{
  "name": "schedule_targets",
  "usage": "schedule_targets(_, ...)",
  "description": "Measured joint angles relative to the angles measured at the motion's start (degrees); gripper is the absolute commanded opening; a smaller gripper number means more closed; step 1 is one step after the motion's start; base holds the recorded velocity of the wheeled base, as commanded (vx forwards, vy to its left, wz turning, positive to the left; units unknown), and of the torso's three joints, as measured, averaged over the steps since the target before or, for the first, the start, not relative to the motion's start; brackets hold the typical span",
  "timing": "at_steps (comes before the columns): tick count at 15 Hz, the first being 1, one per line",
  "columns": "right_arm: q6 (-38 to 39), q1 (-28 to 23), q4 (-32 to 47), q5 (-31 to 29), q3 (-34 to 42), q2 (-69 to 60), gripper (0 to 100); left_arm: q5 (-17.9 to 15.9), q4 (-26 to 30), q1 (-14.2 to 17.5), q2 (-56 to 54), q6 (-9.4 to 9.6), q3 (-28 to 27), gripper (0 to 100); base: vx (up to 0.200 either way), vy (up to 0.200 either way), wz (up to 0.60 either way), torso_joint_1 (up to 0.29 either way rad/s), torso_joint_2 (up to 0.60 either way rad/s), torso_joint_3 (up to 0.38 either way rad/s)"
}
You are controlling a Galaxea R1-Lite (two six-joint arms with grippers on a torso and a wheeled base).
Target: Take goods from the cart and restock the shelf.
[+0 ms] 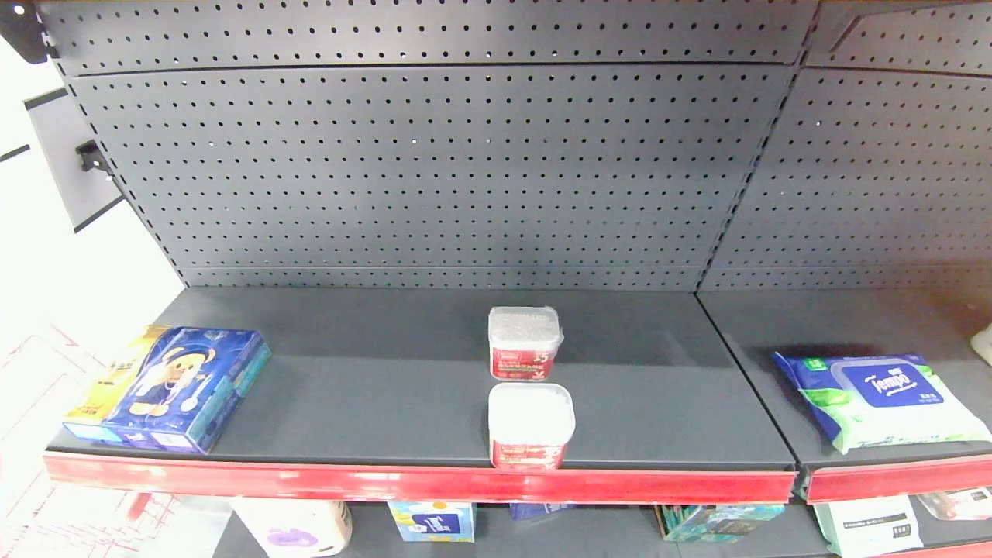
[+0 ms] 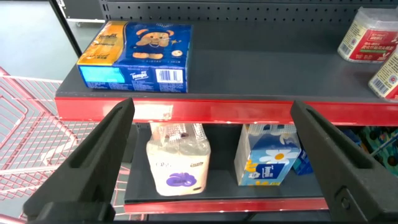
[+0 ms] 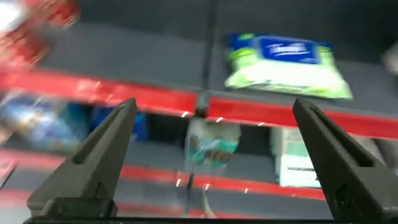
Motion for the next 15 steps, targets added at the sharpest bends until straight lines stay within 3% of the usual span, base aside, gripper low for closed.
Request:
schedule_targets(2, 1.61, -0.13, -4.53, 2.04, 4.63, -2.66, 100, 0.0, 0.0, -0.02, 0.0, 0.02, 0.0, 100, 0.0, 0.0, 0.0, 0.0, 0.0, 0.0)
schedule_targets(4, 2.85, -0.15, -3.94, 2.36, 6.45, -3.93, 100, -0.05, 0.0, 0.0, 0.0, 0.0, 0.0, 100, 0.0, 0.0, 0.0, 0.0, 0.0, 0.0)
schedule_targets(6, 6.25, -0.15, -3.91, 1.27, 6.86, -4.44, 100, -0.07, 0.0, -0.02, 0.0, 0.05, 0.0, 100, 0.0, 0.0, 0.0, 0.0, 0.0, 0.0)
schedule_targets(15, 5.84, -0.13, -3.83, 1.68, 7.01, -4.71, 100, 0.0, 0.0, 0.0, 0.0, 0.11, 0.0, 100, 0.0, 0.0, 0.0, 0.0, 0.0, 0.0)
